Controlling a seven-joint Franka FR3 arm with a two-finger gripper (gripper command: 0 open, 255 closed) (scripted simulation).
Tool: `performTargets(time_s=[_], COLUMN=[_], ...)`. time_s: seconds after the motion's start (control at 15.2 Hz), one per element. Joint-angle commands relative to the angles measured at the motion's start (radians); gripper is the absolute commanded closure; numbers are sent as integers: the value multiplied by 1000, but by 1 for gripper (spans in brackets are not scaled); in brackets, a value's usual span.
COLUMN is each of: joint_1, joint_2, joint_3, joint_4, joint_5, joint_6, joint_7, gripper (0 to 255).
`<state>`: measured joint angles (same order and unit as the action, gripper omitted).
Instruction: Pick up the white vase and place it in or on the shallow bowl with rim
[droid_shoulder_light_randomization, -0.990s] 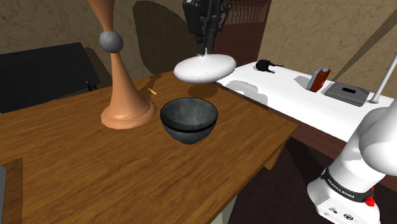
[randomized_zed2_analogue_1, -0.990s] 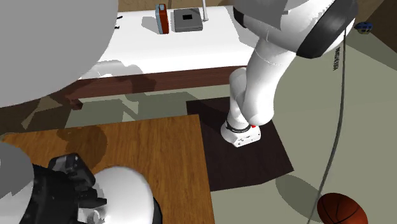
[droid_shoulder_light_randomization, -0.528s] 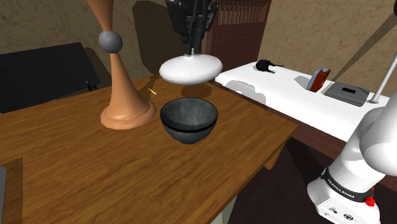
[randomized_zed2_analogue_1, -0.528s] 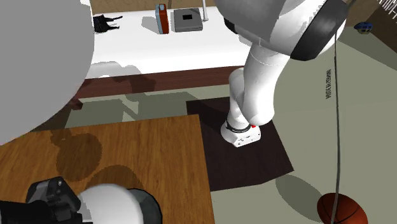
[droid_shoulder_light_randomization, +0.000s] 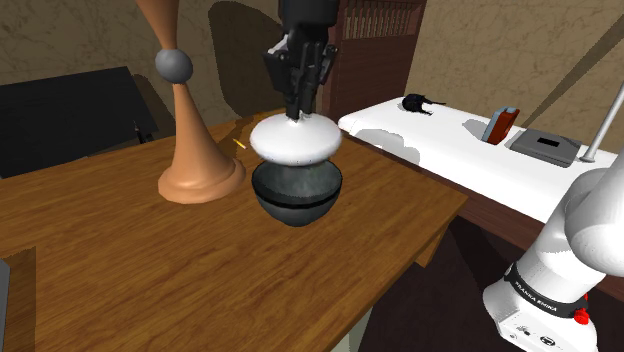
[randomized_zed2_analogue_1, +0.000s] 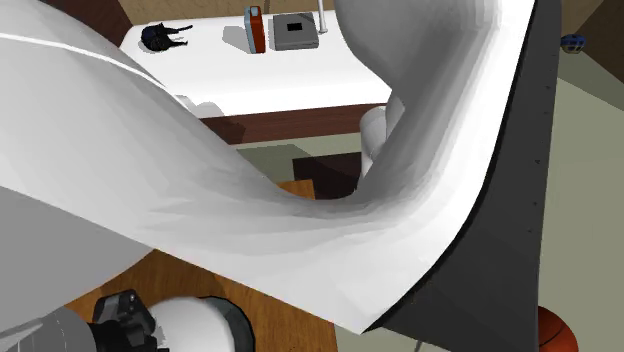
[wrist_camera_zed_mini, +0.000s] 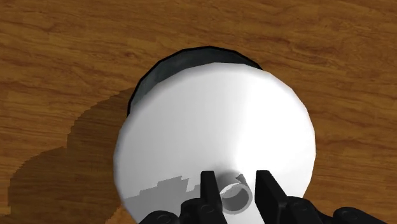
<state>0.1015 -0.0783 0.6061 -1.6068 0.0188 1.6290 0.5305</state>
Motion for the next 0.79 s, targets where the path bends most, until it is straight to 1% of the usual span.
performTargets(time_s=[0.0,0.46,0.73], joint_1=[-2,-2,-2], joint_2=[10,-10,-10], joint_3=[-2,-5,-5], joint_4=[-40,-150,-150], joint_5=[4,15,15], joint_6=[15,108,108], joint_7=[-3,-11,-11], gripper=[255,255,255])
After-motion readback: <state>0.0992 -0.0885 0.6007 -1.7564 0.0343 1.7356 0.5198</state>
